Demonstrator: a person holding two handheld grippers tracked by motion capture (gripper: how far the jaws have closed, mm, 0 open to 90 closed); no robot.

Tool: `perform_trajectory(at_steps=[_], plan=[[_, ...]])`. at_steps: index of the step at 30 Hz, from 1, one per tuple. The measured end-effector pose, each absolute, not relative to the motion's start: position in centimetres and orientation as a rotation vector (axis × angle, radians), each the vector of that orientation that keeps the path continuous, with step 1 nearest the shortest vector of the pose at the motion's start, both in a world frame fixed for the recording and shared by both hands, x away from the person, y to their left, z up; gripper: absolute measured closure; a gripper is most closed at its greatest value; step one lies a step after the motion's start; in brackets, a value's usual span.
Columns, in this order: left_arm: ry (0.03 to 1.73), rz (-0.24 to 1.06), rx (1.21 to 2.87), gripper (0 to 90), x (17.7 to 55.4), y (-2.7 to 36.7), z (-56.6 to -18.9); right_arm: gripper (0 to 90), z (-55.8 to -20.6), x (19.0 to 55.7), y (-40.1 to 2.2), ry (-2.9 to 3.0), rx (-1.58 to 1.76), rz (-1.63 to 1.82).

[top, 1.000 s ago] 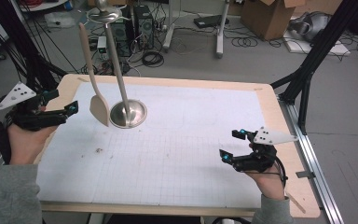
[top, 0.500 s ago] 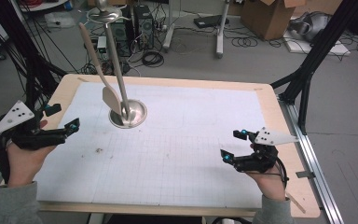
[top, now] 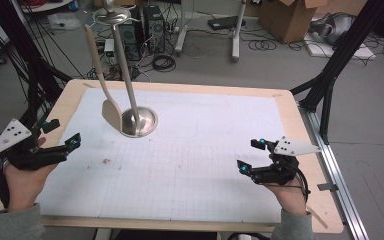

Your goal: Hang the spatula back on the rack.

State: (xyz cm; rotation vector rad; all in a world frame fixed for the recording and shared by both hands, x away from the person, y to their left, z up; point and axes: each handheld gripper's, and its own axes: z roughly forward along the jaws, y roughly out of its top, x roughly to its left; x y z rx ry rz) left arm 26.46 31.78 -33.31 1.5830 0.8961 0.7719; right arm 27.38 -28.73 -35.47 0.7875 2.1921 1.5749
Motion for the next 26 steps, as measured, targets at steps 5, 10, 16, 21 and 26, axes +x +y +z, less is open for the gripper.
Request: perform_trajectory(at_steps=[5, 10, 16, 21, 26], plan=[[0.902, 0.787, 1.618, 15.8, 26.1, 31.6, -33.6, 13.5, -35.5, 27.4, -28.8, 2.193, 0.794, 1.571], [0.912, 0.799, 1.625, 15.8, 25.8, 31.5, -34.1, 13.5, -35.5, 27.5, -28.8, 2.188, 0.790, 1.571], [0.917, 0.796, 1.616, 15.8, 25.5, 31.6, -34.6, 13.5, -35.5, 27.4, -28.8, 2.189, 0.800, 1.568], [0.937, 0.800, 1.610, 15.8, 25.3, 32.2, -35.0, 13.5, -35.5, 27.4, -28.6, 2.183, 0.801, 1.564], [0.938, 0.796, 1.621, 15.8, 25.3, 32.1, -35.1, 13.5, -35.5, 27.4, -28.5, 2.183, 0.796, 1.566]])
